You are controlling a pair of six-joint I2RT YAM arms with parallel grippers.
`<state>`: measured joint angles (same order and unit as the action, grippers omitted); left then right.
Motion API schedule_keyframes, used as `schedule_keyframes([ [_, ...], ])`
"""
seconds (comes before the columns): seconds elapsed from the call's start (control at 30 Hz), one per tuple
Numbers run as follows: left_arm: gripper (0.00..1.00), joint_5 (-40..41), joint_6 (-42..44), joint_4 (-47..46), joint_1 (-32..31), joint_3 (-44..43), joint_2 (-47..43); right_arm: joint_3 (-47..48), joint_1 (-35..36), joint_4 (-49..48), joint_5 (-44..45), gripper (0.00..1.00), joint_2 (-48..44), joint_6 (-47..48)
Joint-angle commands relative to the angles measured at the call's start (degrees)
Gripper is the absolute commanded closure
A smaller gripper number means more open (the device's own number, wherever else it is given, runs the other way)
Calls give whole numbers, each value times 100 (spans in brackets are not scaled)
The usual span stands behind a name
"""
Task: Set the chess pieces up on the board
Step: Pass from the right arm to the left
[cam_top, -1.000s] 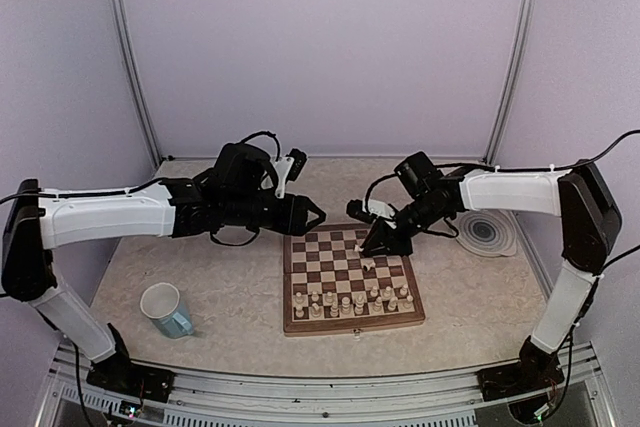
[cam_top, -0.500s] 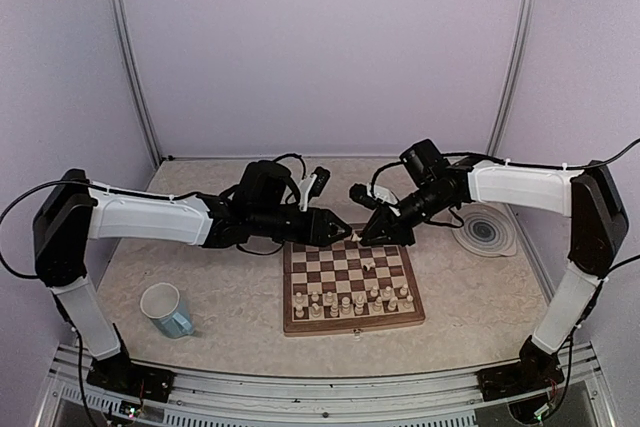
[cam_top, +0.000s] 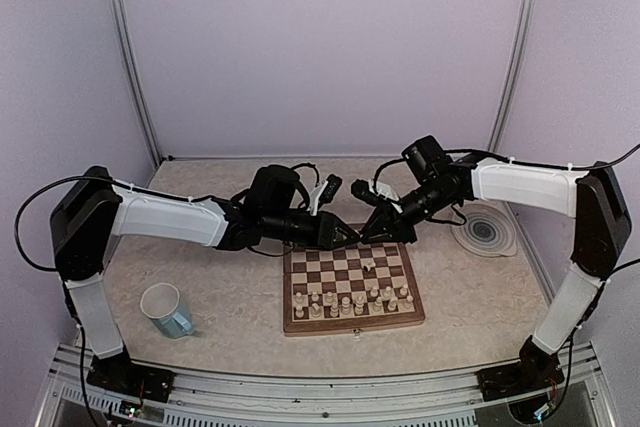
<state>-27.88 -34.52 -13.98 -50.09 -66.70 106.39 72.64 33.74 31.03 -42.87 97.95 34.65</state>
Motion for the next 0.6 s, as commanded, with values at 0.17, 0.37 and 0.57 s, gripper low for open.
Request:
schedule_keyframes([
  [0.17,82,-441,-107,-469,-2,-105,136,24,27,211,-201,87,-228,206],
  [0.37,78,-489,-174,-597,-1,-85,169,23,37,307,-229,87,-242,292],
  [0.57,88,-611,-246,-785,24,-52,193,75,54,341,-277,84,-198,278],
])
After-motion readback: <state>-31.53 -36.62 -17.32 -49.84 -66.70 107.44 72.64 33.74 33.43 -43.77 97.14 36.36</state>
